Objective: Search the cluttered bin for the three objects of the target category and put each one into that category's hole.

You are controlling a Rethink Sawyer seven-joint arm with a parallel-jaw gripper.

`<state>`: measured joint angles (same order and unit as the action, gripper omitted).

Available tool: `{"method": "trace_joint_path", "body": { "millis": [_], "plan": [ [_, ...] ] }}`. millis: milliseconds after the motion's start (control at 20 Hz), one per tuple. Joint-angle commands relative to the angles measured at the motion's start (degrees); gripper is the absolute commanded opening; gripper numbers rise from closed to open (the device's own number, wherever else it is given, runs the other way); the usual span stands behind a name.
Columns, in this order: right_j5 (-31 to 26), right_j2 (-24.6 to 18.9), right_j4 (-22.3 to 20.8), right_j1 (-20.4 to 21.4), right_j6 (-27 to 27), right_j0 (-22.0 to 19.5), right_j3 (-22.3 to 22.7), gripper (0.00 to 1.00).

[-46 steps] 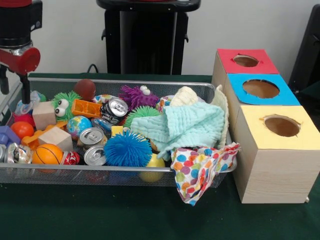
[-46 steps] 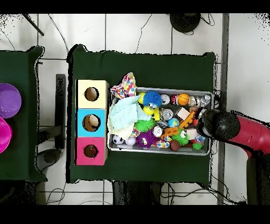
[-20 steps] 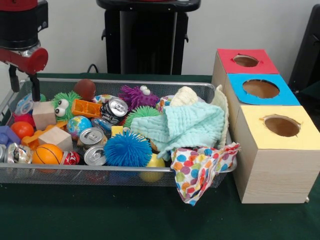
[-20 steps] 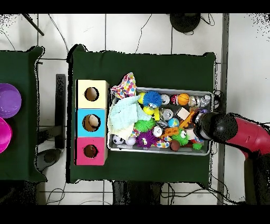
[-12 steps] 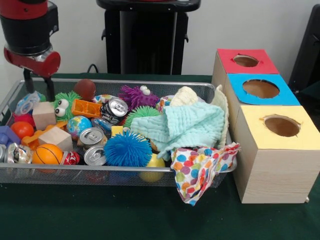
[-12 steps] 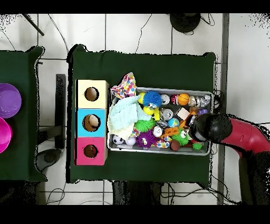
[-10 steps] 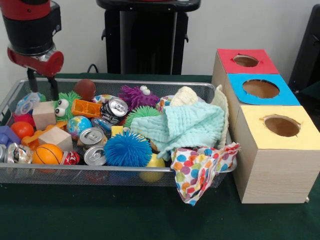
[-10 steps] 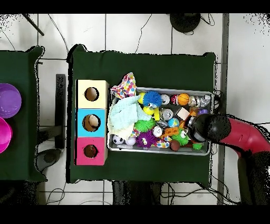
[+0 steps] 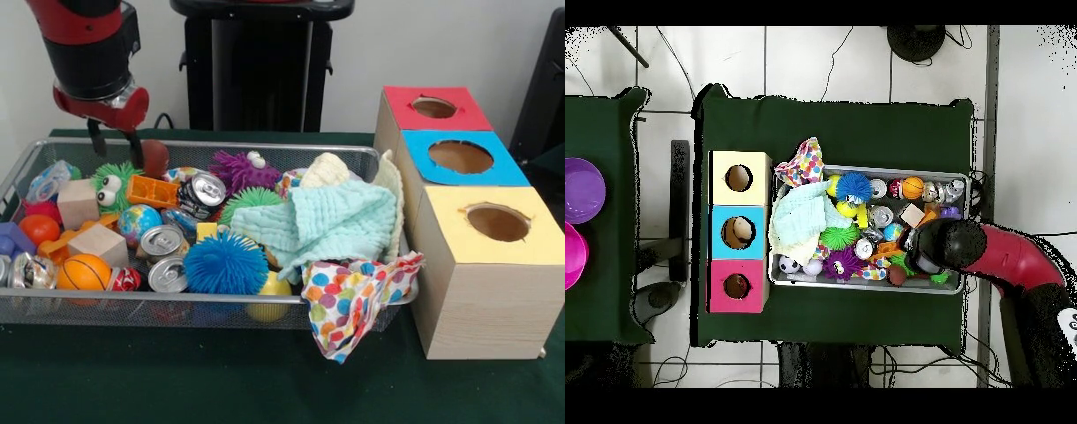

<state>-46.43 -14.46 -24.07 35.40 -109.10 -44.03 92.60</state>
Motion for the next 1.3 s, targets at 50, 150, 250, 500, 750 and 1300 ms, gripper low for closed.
{"method": "trace_joint_path", "body": {
  "millis": [50, 150, 250, 500, 750, 1300],
  "plan": [
    [6.9, -3.7, -3.3, -3.5, 5.4, -1.0, 5.0, 1.0],
    [8.0, -3.3, -3.7, -4.1, 4.9, -0.8, 4.8, 1.0],
    [8.9, -2.8, -4.1, -3.6, 4.4, -0.5, 5.0, 1.0],
    [10.0, -0.8, -4.4, -2.3, 2.9, 0.3, 6.8, 1.0],
    [10.3, -0.4, -5.8, -3.1, 4.4, 0.1, 7.3, 1.0],
    [3.7, -0.7, -8.1, 2.8, 8.6, -0.4, 8.6, 1.0]
  ]
}}
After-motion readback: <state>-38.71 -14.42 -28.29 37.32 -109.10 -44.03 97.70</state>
